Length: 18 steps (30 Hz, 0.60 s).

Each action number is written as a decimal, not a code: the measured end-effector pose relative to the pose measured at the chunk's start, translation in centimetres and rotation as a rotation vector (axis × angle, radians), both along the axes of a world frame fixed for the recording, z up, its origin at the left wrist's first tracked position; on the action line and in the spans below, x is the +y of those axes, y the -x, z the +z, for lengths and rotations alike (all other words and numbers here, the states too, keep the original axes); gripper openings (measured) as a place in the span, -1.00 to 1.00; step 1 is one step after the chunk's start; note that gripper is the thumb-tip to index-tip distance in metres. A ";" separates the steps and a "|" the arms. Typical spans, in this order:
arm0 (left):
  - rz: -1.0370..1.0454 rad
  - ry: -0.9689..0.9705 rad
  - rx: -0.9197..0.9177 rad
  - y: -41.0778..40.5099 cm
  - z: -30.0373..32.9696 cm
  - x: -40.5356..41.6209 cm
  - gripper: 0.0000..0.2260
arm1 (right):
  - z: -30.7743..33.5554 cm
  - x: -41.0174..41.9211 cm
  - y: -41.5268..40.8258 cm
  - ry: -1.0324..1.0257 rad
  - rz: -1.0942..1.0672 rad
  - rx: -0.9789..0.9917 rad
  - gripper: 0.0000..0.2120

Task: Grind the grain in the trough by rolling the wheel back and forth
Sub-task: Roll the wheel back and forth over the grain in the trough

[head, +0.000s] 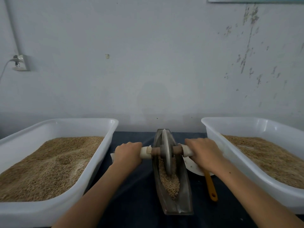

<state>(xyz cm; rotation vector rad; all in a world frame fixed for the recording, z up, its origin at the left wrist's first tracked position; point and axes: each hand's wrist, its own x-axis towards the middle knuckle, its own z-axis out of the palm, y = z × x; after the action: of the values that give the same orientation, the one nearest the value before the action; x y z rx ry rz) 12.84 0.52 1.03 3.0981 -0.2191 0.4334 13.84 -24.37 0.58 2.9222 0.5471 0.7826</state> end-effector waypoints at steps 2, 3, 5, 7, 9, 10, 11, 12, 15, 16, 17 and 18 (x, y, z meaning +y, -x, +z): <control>-0.004 -0.002 0.014 0.1 0.0 0.0 -0.82 | 0.1 -0.1 0.0 0.002 -0.012 0.019 -0.63; -0.009 -0.012 0.030 0.1 0.1 0.0 -0.81 | 0.1 -0.3 -0.1 0.005 -0.017 0.045 -0.65; -0.019 -0.049 0.078 0.3 0.5 -0.1 -0.79 | 0.4 -0.4 0.0 0.017 -0.025 0.148 -0.71; -0.028 -0.087 0.136 0.6 1.1 -0.1 -0.75 | 1.0 -0.6 0.1 0.038 -0.036 0.298 -0.76; -0.033 -0.123 0.181 0.8 1.6 -0.1 -0.72 | 1.6 -0.6 0.2 0.046 -0.046 0.444 -0.76; -0.033 -0.139 0.196 0.9 1.8 -0.2 -0.71 | 1.8 -0.7 0.3 0.044 -0.049 0.502 -0.75; -0.032 -0.149 0.209 0.9 1.9 -0.2 -0.70 | 2.0 -0.7 0.4 0.040 -0.050 0.544 -0.75; -0.032 -0.154 0.220 1.0 2.0 -0.3 -0.69 | 2.1 -0.7 0.4 0.034 -0.051 0.573 -0.76; -0.023 -0.165 0.205 0.9 1.9 -0.4 -0.68 | 2.1 -0.8 0.4 0.009 -0.058 0.602 -0.78; -0.017 -0.169 0.177 0.8 1.8 -0.5 -0.69 | 2.0 -0.8 0.4 0.002 -0.059 0.597 -0.78; -0.010 -0.172 0.141 0.7 1.7 -0.5 -0.71 | 1.9 -0.7 0.4 -0.003 -0.058 0.575 -0.79; -0.004 -0.171 0.102 0.6 1.6 -0.6 -0.73 | 1.7 -0.7 0.4 -0.009 -0.057 0.532 -0.81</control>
<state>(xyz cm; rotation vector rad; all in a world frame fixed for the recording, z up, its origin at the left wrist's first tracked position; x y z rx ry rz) 12.20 -0.12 2.59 3.2747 -0.2745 0.2684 13.41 -25.03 2.27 3.1273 0.4821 -0.0135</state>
